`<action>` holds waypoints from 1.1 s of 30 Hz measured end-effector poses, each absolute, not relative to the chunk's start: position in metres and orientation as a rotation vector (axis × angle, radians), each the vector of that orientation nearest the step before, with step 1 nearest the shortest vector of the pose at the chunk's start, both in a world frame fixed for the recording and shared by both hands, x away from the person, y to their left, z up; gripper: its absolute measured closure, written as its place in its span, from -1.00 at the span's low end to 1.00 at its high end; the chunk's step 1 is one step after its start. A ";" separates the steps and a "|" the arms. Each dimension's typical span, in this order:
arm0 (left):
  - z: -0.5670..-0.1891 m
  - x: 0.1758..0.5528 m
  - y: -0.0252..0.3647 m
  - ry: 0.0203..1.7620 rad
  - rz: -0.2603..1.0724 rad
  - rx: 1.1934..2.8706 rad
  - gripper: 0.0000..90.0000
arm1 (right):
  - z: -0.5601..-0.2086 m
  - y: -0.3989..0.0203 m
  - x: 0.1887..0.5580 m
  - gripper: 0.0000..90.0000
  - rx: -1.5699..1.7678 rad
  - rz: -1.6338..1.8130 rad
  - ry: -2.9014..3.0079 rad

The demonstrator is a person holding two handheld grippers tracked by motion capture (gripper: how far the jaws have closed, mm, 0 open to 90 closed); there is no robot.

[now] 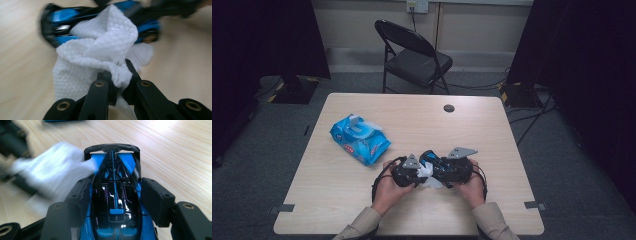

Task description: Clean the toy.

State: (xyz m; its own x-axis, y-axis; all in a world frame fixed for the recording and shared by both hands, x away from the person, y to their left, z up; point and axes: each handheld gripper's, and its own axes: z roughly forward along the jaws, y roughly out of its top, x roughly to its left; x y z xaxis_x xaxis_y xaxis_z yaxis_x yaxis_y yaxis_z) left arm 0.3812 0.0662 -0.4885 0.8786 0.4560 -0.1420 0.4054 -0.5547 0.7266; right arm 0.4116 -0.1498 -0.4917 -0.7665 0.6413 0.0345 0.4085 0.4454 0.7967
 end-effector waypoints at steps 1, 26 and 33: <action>-0.488 0.378 0.062 0.597 0.040 2.222 0.88 | -0.492 -0.150 0.412 -0.09 0.906 1.224 2.429; -0.502 0.382 0.024 0.600 -0.007 2.190 0.87 | -0.492 -0.150 0.411 -0.09 0.907 1.225 2.423; -0.500 0.391 0.042 0.649 0.046 2.199 0.87 | -0.492 -0.150 0.410 -0.08 0.910 1.226 2.422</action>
